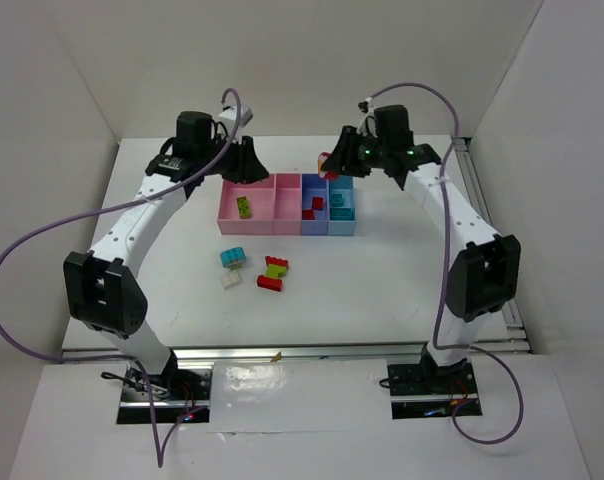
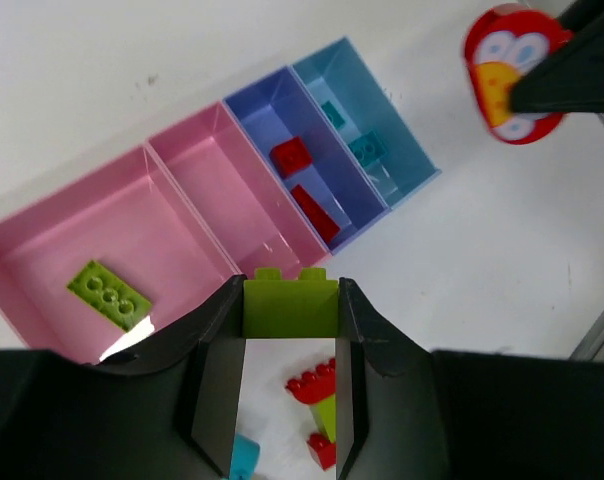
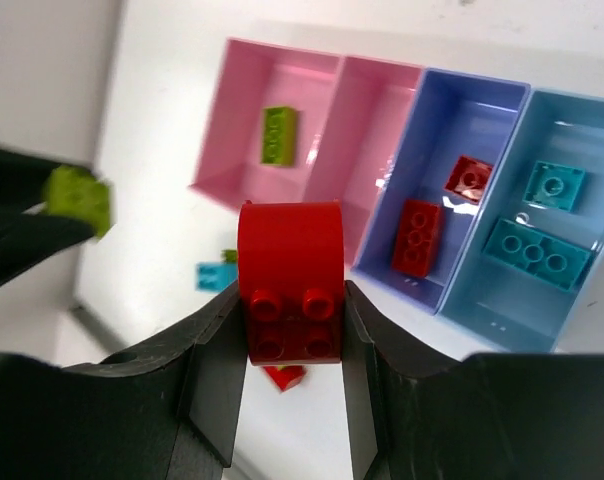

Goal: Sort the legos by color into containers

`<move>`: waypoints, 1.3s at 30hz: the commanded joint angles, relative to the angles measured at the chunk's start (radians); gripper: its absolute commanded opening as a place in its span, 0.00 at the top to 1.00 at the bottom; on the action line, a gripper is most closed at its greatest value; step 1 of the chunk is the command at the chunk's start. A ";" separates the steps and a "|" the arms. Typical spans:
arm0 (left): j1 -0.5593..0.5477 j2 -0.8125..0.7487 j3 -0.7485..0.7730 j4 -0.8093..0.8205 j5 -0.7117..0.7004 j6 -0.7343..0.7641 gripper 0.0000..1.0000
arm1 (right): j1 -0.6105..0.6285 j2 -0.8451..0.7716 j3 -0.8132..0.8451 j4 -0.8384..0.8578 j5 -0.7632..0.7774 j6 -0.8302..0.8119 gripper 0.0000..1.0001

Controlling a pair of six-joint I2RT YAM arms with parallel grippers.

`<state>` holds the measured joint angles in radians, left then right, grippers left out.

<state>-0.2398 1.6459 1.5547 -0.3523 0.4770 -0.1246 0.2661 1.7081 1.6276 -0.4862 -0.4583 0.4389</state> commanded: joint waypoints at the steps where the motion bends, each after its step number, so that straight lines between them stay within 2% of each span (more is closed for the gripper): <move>1: -0.036 0.030 0.094 -0.132 -0.092 -0.132 1.00 | 0.059 0.074 0.066 -0.109 0.300 -0.052 0.75; 4: -0.036 0.060 0.133 -0.206 -0.150 -0.176 1.00 | 0.105 0.157 0.119 -0.121 0.359 -0.051 0.75; 8: -0.036 0.038 0.071 -0.177 -0.225 -0.217 1.00 | 0.145 0.237 0.173 -0.147 0.420 -0.060 0.75; 11: -0.013 0.055 0.088 -0.230 -0.213 -0.241 1.00 | 0.154 0.271 0.173 -0.129 0.441 -0.060 0.75; 16: 0.013 0.113 0.116 -0.287 -0.106 -0.241 1.00 | 0.174 0.334 0.219 -0.129 0.441 -0.069 0.75; 25: 0.031 0.114 0.085 -0.298 -0.118 -0.222 1.00 | 0.183 0.401 0.259 -0.129 0.431 -0.069 0.72; 26: 0.031 0.114 0.085 -0.298 -0.129 -0.222 1.00 | 0.183 0.415 0.268 -0.129 0.431 -0.069 0.71; 28: 0.031 0.104 0.085 -0.298 -0.129 -0.222 1.00 | 0.183 0.427 0.285 -0.147 0.431 -0.069 0.61; 29: 0.031 0.104 0.085 -0.298 -0.129 -0.213 1.00 | 0.183 0.427 0.310 -0.147 0.431 -0.069 0.53; 30: 0.031 0.104 0.085 -0.298 -0.117 -0.213 1.00 | 0.183 0.436 0.322 -0.169 0.431 -0.069 0.33; 32: 0.031 0.104 0.085 -0.298 -0.104 -0.213 1.00 | 0.183 0.446 0.362 -0.193 0.440 -0.069 0.20; 36: 0.031 0.104 0.094 -0.307 -0.095 -0.213 1.00 | 0.183 0.389 0.373 -0.204 0.483 -0.069 0.16; 38: 0.031 0.104 0.105 -0.307 -0.095 -0.213 1.00 | 0.183 0.348 0.360 -0.193 0.504 -0.069 0.19; 39: 0.031 0.104 0.114 -0.307 -0.095 -0.213 1.00 | 0.183 0.291 0.323 -0.180 0.535 -0.069 0.26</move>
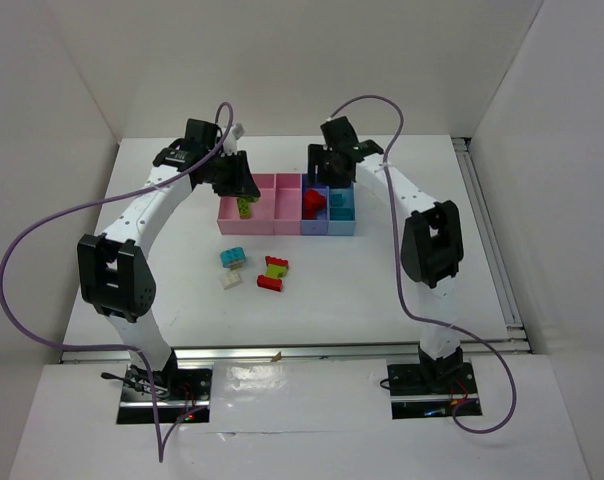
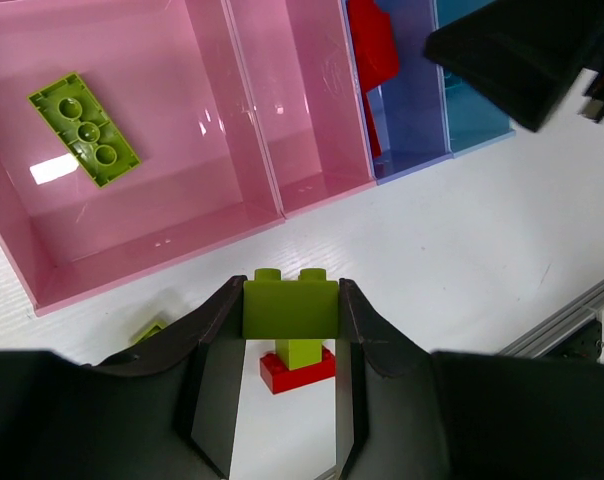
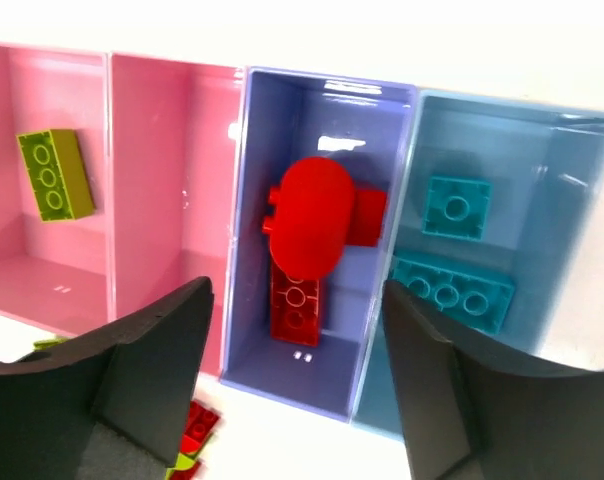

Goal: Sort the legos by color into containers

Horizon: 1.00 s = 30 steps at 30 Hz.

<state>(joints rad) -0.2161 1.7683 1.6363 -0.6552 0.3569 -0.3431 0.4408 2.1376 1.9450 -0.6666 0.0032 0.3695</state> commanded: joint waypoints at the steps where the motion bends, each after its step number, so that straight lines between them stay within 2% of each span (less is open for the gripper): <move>1: 0.007 -0.018 0.033 -0.014 0.025 0.006 1.00 | 0.000 -0.172 -0.018 0.028 0.087 0.000 0.29; 3: 0.007 -0.018 0.033 -0.014 0.025 0.006 1.00 | -0.014 -0.267 -0.104 0.051 0.109 0.000 0.33; 7: 0.007 -0.009 0.033 -0.014 0.039 0.006 1.00 | -0.082 -0.379 -0.236 0.052 0.109 0.009 0.33; 12: 0.004 0.016 0.008 0.017 0.153 0.006 1.00 | -0.114 -0.461 -0.372 0.052 0.066 0.020 0.32; 14: 0.004 0.016 -0.001 0.040 0.154 -0.005 1.00 | -0.123 -0.461 -0.385 0.032 0.037 0.020 0.32; 19: 0.014 0.095 0.066 0.040 -0.068 -0.091 1.00 | -0.123 -0.464 -0.385 0.005 0.026 0.020 0.30; 22: 0.014 0.155 0.086 0.055 -0.113 -0.134 1.00 | -0.134 -0.478 -0.396 0.005 0.035 0.020 0.28; 24: 0.023 0.206 0.098 0.081 -0.137 -0.143 0.83 | -0.143 -0.478 -0.396 -0.005 0.035 0.020 0.28; 26: 0.023 0.244 0.164 0.051 -0.148 -0.143 0.47 | -0.143 -0.478 -0.396 -0.005 -0.001 -0.004 0.27; 28: 0.023 0.267 0.194 0.032 -0.159 -0.143 0.20 | -0.143 -0.478 -0.396 -0.005 -0.025 -0.018 0.26; 29: 0.023 0.267 0.203 0.023 -0.159 -0.143 0.10 | -0.143 -0.478 -0.396 -0.014 -0.046 -0.027 0.26; 30: 0.023 0.267 0.203 0.023 -0.159 -0.133 0.07 | -0.130 -0.478 -0.396 -0.014 -0.046 -0.027 0.26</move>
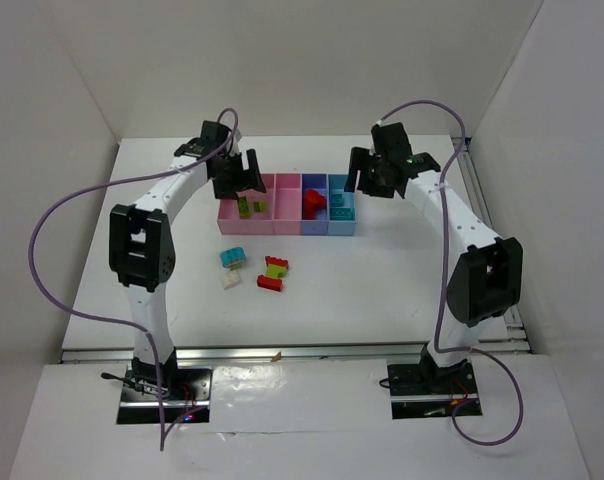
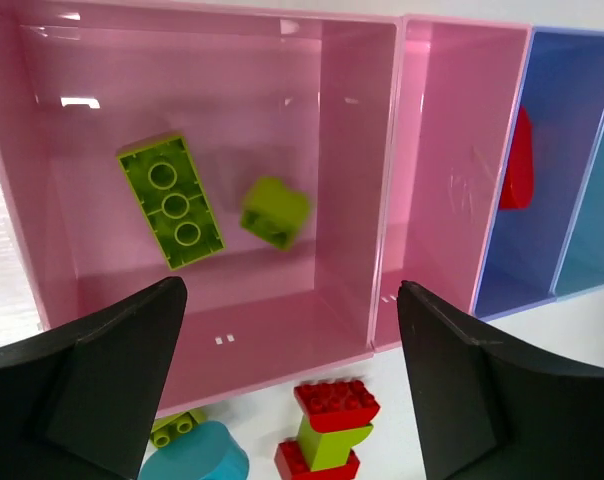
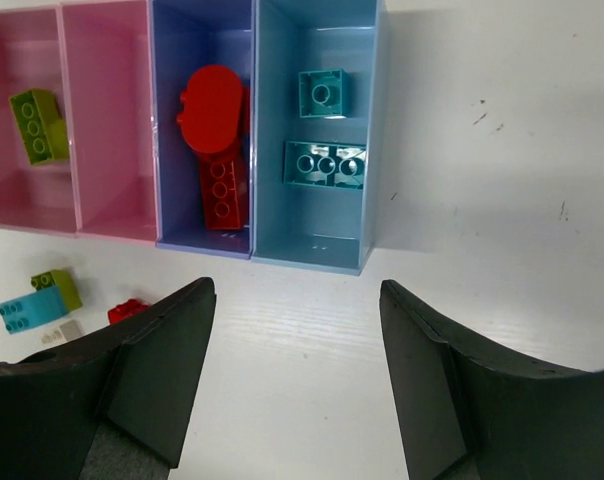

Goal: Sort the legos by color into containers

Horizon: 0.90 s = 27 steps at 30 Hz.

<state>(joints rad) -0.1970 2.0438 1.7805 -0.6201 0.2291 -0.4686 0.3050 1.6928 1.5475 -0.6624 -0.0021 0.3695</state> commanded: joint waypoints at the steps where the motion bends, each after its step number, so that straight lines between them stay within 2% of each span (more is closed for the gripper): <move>1: 0.004 -0.008 0.059 -0.021 -0.031 -0.007 0.02 | 0.026 -0.044 0.002 -0.019 -0.053 -0.027 0.26; 4: 0.004 -0.074 0.027 -0.049 -0.056 0.002 0.00 | 0.101 -0.064 -0.042 -0.008 -0.062 -0.047 0.25; 7: 0.004 -0.255 -0.191 -0.006 -0.108 -0.011 0.04 | 0.160 -0.064 -0.081 -0.008 -0.081 -0.047 0.25; 8: 0.004 -0.322 -0.337 0.055 -0.140 -0.011 0.04 | 0.170 -0.064 -0.081 -0.008 -0.081 -0.032 0.25; 9: 0.004 -0.388 -0.401 0.081 -0.151 -0.011 0.04 | 0.181 -0.064 -0.107 0.004 -0.081 -0.032 0.25; 10: -0.005 -0.498 -0.453 0.098 -0.151 0.004 0.04 | 0.193 -0.064 -0.107 0.026 -0.081 -0.018 0.25; 11: -0.005 -0.532 -0.513 0.099 -0.169 0.004 0.04 | 0.194 -0.064 -0.119 0.026 -0.081 -0.008 0.25; 14: -0.015 -0.592 -0.549 -0.009 -0.220 -0.042 0.09 | 0.215 -0.042 -0.119 0.038 -0.090 -0.007 0.24; 17: -0.036 -0.684 -0.689 0.002 -0.241 -0.131 0.13 | 0.250 -0.019 -0.098 0.038 -0.090 -0.030 0.24; 18: -0.036 -0.748 -0.773 0.020 -0.205 -0.143 0.13 | 0.250 -0.019 -0.098 0.029 -0.090 -0.030 0.22; 21: -0.102 -0.748 -0.863 0.059 -0.143 -0.105 0.15 | 0.266 -0.007 -0.099 0.038 -0.079 -0.030 0.22; 27: -0.185 -0.703 -0.895 0.146 -0.258 -0.076 0.11 | 0.266 0.004 -0.086 0.038 -0.079 -0.030 0.21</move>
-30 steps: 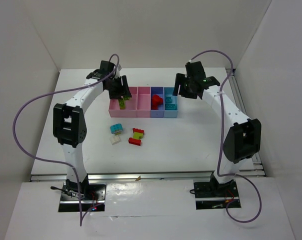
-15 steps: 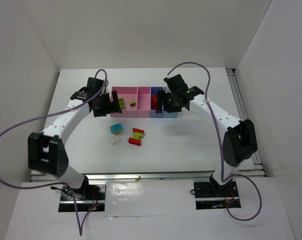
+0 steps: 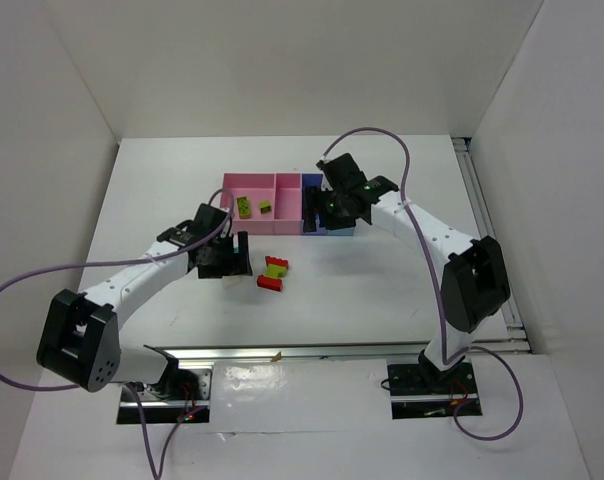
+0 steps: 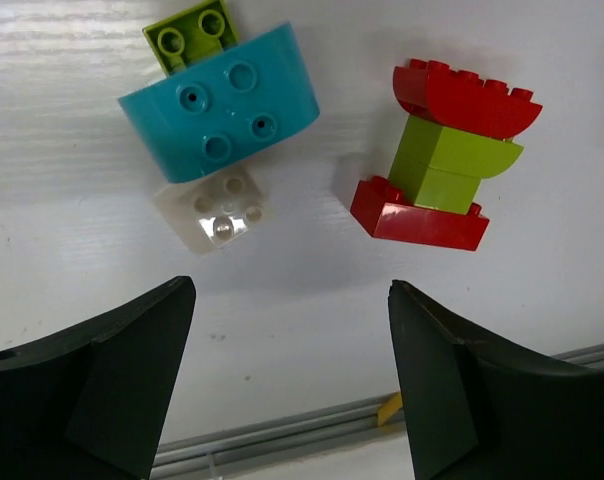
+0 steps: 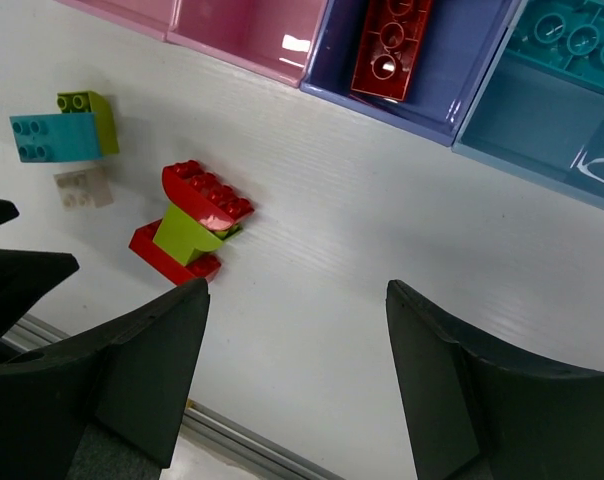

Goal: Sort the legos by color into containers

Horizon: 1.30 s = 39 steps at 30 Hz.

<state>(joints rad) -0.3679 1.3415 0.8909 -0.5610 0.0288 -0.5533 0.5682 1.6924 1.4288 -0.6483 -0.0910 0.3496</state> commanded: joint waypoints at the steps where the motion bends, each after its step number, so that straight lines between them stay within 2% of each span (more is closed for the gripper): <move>1: -0.026 0.008 -0.030 0.110 -0.067 0.009 0.11 | 0.002 0.004 0.033 0.024 0.019 -0.011 0.21; 7: -0.055 0.065 -0.035 0.174 -0.193 -0.007 0.14 | 0.002 0.004 0.013 0.024 0.036 -0.011 0.21; 12: -0.065 0.110 -0.059 0.214 -0.216 -0.037 0.14 | 0.002 0.004 0.004 0.024 0.036 -0.011 0.21; 19: -0.074 0.096 -0.164 0.322 -0.201 -0.086 0.16 | -0.007 0.024 0.007 0.033 0.007 -0.011 0.21; 22: -0.074 0.084 -0.210 0.362 -0.126 -0.086 0.17 | -0.007 0.024 0.007 0.033 0.016 -0.021 0.21; 29: -0.131 0.059 -0.210 0.349 -0.106 -0.105 0.19 | -0.016 0.015 -0.016 0.045 0.017 -0.011 0.21; 38: -0.206 0.122 -0.127 0.311 -0.116 -0.096 0.20 | -0.025 0.015 -0.034 0.045 0.017 -0.011 0.21; 39: -0.206 0.139 -0.127 0.311 -0.131 -0.096 0.18 | -0.025 0.015 -0.034 0.045 0.017 -0.011 0.21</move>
<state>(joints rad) -0.5552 1.4479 0.7231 -0.2409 -0.0895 -0.6357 0.5518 1.7123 1.4105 -0.6369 -0.0753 0.3458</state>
